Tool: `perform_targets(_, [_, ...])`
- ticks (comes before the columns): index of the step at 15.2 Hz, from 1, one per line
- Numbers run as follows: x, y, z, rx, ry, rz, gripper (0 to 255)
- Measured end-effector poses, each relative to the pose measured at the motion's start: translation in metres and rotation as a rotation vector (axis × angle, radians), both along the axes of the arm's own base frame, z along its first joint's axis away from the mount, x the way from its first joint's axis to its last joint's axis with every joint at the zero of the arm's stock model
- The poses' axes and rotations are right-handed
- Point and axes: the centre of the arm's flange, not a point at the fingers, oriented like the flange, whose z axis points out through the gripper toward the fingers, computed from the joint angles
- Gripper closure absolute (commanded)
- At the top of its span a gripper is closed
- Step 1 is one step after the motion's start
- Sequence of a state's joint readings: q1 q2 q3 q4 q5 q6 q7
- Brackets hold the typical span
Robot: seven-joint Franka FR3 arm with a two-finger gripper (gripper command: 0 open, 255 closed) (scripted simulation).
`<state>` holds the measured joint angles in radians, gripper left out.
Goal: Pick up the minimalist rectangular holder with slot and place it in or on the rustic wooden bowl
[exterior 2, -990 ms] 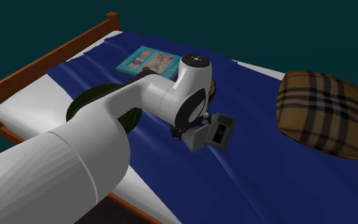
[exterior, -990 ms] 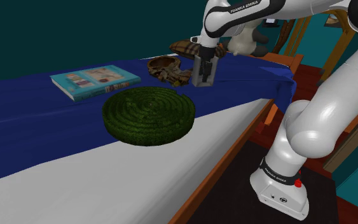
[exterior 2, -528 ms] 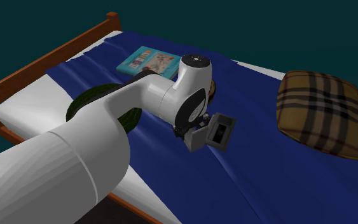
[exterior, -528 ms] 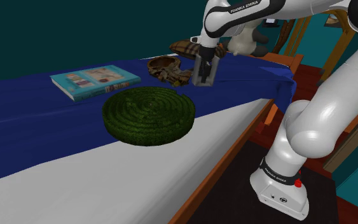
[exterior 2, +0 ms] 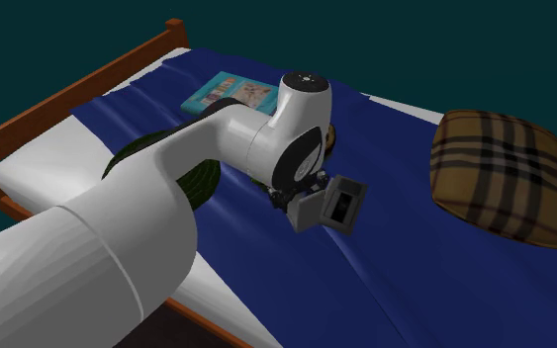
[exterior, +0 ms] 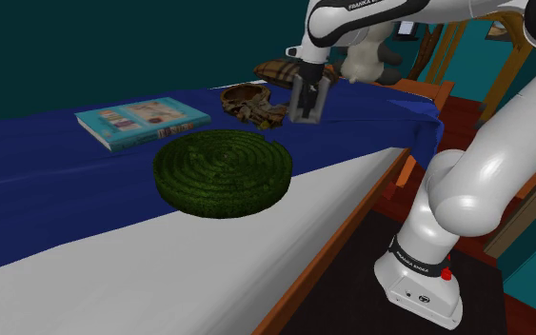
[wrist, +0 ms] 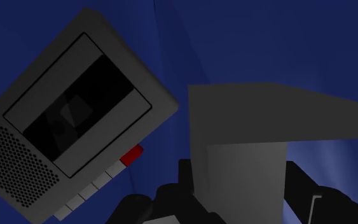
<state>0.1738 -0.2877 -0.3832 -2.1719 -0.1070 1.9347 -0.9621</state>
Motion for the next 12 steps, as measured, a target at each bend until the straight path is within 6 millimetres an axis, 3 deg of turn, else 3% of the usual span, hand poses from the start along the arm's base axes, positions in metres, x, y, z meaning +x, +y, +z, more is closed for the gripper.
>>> perform_targets(12, [0.000,-0.001,0.062,0.000,0.000,0.000,255])
